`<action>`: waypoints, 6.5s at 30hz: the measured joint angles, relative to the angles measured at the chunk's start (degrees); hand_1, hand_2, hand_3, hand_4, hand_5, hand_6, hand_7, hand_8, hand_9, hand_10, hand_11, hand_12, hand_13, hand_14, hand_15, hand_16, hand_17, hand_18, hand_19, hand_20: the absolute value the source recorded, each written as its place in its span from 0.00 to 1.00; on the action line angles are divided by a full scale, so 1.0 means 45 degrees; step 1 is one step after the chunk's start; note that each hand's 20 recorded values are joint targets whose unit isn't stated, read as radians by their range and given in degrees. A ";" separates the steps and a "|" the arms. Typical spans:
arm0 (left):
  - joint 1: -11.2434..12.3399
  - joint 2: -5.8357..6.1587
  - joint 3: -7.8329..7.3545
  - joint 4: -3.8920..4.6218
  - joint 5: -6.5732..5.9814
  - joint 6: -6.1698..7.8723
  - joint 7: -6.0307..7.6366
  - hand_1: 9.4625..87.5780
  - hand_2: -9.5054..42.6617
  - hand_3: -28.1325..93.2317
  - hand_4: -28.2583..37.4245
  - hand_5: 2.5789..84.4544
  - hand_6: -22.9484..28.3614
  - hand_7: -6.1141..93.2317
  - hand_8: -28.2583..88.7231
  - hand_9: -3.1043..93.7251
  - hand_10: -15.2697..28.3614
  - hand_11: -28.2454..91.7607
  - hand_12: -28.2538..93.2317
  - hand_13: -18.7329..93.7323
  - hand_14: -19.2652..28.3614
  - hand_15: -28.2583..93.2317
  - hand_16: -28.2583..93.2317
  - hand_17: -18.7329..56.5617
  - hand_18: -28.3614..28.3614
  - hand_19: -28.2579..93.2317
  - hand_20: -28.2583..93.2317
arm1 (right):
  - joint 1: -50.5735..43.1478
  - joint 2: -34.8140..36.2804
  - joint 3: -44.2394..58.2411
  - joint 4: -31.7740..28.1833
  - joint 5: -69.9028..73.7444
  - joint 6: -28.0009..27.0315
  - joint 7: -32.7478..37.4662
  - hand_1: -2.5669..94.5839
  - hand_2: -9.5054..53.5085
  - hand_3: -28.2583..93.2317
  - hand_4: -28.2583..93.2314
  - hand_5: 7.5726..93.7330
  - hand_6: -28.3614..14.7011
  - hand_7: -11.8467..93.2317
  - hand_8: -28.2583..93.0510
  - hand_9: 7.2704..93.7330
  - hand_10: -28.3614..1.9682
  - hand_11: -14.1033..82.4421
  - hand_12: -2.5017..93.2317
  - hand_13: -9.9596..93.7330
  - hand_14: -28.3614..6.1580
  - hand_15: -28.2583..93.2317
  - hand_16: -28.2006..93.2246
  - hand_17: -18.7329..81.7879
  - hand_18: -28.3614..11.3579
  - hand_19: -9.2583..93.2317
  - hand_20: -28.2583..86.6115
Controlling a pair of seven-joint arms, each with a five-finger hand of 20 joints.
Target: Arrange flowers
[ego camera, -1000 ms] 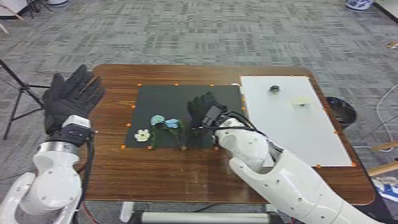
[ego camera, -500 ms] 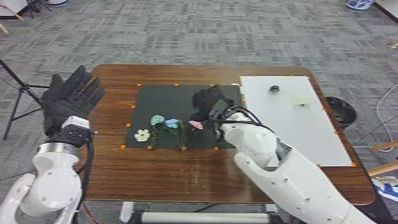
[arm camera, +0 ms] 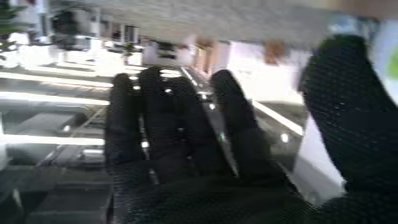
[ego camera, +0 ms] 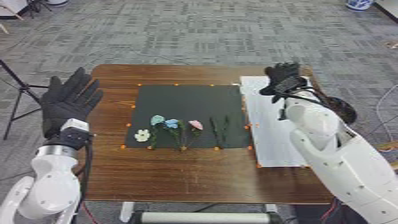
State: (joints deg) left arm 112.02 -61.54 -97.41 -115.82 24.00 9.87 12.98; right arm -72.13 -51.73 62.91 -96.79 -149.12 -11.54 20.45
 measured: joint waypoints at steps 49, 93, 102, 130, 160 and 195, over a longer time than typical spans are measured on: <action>0.0127 0.0001 0.0113 -0.0242 -0.0813 0.0760 0.0473 0.18 0.49 0.79 0.00 0.50 0.63 0.15 0.17 0.37 0.68 0.38 0.29 0.38 0.73 0.41 0.20 0.13 0.77 0.55 0.30 | -0.0145 0.1139 -0.0041 0.2566 0.0177 0.0858 0.0461 0.63 0.00 0.81 0.00 0.75 0.70 0.51 0.23 0.88 0.71 0.29 0.50 0.70 0.66 0.58 0.59 0.47 0.23 0.80 0.57; 0.0156 -0.0185 0.0086 -0.0252 -0.0498 0.0670 0.0123 0.18 0.50 0.80 0.00 0.50 0.63 0.15 0.17 0.36 0.68 0.39 0.29 0.37 0.73 0.41 0.20 0.13 0.76 0.55 0.30 | 0.1394 -0.1299 -0.4054 0.0657 0.1075 0.1518 -0.2082 0.63 0.00 0.80 0.00 0.73 0.70 0.51 0.21 0.87 0.74 0.27 0.48 0.69 0.68 0.56 0.59 0.47 0.23 0.80 0.59; 0.0182 -0.0185 -0.0109 -0.0240 -0.0783 0.0548 0.0201 0.18 0.49 0.80 0.00 0.50 0.63 0.15 0.17 0.36 0.69 0.39 0.29 0.37 0.73 0.42 0.20 0.13 0.76 0.55 0.30 | 0.1272 -0.1301 -0.4064 0.0602 0.0983 0.1345 -0.2240 0.60 0.00 0.79 0.00 0.71 0.70 0.46 0.19 0.84 0.74 0.24 0.45 0.67 0.63 0.59 0.57 0.45 0.23 0.79 0.59; 0.0350 -0.0116 -0.0291 -0.0286 -0.1067 0.0529 0.0505 0.18 0.45 0.80 0.00 0.43 0.62 0.15 0.17 0.35 0.70 0.39 0.30 0.37 0.73 0.41 0.20 0.13 0.77 0.54 0.30 | 0.0923 -0.1122 -0.3471 -0.0003 0.0890 0.0958 -0.2114 0.45 0.00 0.84 0.00 0.66 0.69 0.34 0.11 0.72 0.61 0.42 0.26 0.63 0.52 0.66 0.46 0.43 0.19 0.78 0.59; 0.0287 -0.0085 0.0001 -0.0273 -0.0967 0.0254 0.0400 0.18 0.47 0.80 0.00 0.45 0.62 0.15 0.17 0.35 0.70 0.39 0.30 0.37 0.74 0.41 0.20 0.13 0.77 0.53 0.30 | 0.2005 -0.0447 -0.0709 0.2383 0.1851 0.0263 -0.0004 0.45 0.00 0.89 0.00 0.43 0.58 0.24 0.14 0.41 0.54 0.23 0.17 0.48 0.45 0.52 0.37 0.41 0.22 0.74 0.52; -0.0246 -0.0032 0.0518 -0.0053 -0.0787 0.0078 0.0184 0.18 0.48 0.81 0.00 0.48 0.63 0.16 0.17 0.36 0.70 0.39 0.30 0.37 0.74 0.42 0.20 0.13 0.77 0.54 0.30 | 0.2733 -0.1298 -0.1354 0.4702 0.1042 -0.1130 -0.0205 0.65 0.00 0.79 0.00 0.66 0.72 0.53 0.20 0.80 0.75 0.31 0.49 0.69 0.71 0.59 0.59 0.47 0.25 0.79 0.58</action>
State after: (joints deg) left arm 110.91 -61.69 -95.07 -116.05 20.46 10.22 13.81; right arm -59.83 -57.58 56.82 -75.63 -144.43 -16.63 19.53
